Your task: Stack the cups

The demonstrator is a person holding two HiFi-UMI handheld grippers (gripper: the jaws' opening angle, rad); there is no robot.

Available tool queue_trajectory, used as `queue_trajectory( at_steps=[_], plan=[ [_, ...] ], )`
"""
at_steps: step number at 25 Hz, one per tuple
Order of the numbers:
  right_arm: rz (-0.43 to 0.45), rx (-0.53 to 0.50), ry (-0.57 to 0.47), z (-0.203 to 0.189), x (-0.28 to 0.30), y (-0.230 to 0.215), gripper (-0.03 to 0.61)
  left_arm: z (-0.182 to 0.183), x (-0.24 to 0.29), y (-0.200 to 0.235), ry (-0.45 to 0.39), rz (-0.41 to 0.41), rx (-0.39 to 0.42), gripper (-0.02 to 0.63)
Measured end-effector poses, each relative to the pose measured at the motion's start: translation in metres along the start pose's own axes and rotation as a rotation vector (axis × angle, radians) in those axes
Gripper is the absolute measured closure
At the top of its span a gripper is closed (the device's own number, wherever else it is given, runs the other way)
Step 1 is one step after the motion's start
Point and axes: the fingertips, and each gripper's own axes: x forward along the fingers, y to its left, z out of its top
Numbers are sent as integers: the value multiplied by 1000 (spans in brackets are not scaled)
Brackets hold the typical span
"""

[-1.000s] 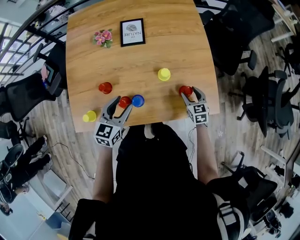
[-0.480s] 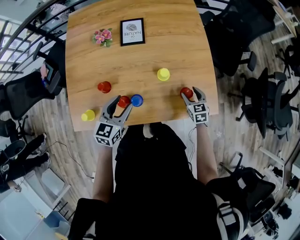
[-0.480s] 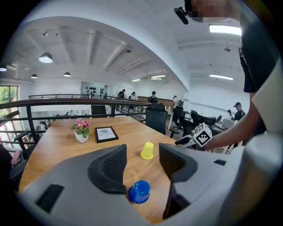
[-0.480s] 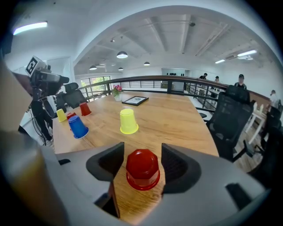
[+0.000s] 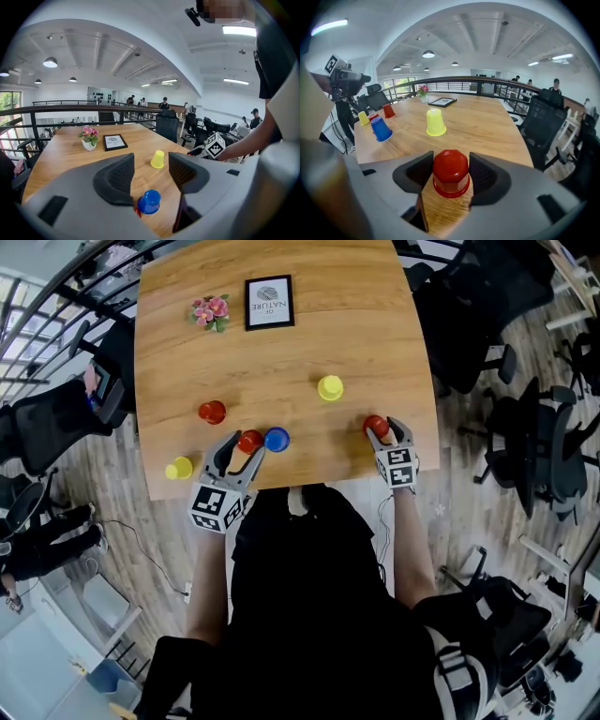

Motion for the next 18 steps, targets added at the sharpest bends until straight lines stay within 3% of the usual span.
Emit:
queue_trajectory(
  at_steps=[18],
  plan=[
    [45, -37, -8, 22, 1, 44, 331, -8, -27, 22, -17, 16, -37, 360]
  ],
)
